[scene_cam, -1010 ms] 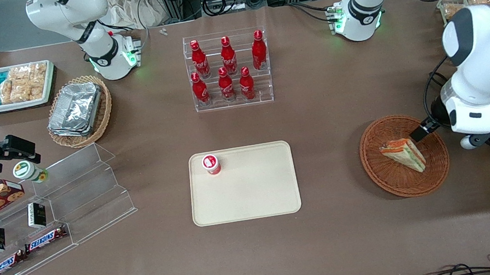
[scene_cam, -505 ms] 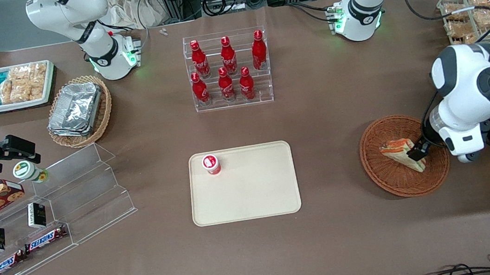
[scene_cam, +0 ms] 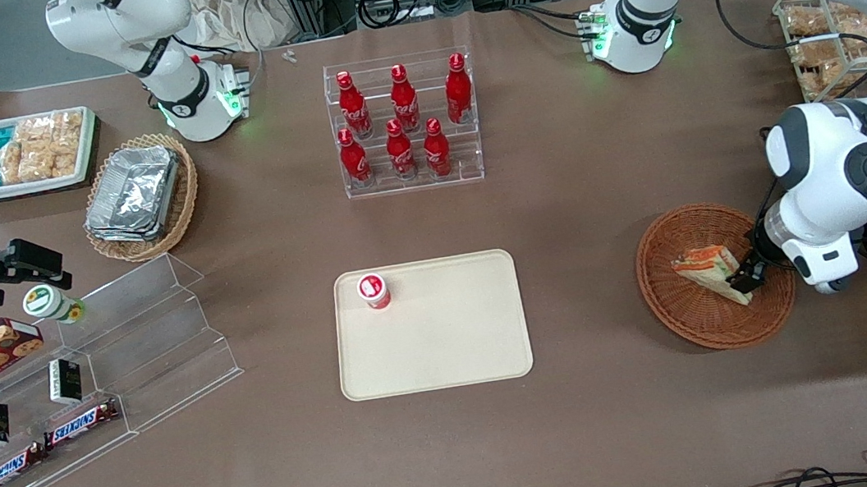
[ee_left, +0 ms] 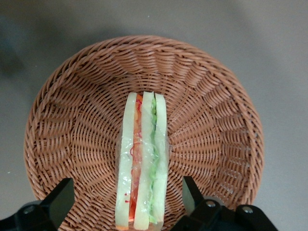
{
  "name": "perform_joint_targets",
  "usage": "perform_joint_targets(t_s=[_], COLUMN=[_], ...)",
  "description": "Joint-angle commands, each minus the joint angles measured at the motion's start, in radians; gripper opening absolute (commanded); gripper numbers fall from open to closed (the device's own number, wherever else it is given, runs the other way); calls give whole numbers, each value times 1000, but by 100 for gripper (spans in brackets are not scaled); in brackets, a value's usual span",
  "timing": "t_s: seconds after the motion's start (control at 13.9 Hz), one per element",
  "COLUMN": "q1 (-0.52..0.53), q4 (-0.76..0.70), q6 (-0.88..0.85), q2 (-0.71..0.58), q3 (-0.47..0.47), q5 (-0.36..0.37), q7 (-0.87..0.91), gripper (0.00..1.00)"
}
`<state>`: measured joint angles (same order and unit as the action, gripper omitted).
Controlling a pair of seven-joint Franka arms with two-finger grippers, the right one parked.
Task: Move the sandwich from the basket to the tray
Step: 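Close the left gripper on the sandwich's crust edge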
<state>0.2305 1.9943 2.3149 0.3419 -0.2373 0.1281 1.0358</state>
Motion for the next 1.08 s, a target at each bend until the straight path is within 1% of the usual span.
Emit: perform_joint_targets(t_s=[0.0,0.29,0.51,0.58,0.65,0.72,0.87,1.01], q1=[4,4,3,3,3,3,0,-5], q4=[30,99,107,106,106,106,93,66], q6=[49,156,164,170,188,195,195,184], q2=[6,16,31,38,43,48,51,43], q3=[-5,-4,-4,-4,-4,-5,-5,-8], q5=[21,21,21,21,21,21,19,19], q7=[47,61,62,64,66,66,67,110], gripper=[100,100,100,94,55,1,0,0])
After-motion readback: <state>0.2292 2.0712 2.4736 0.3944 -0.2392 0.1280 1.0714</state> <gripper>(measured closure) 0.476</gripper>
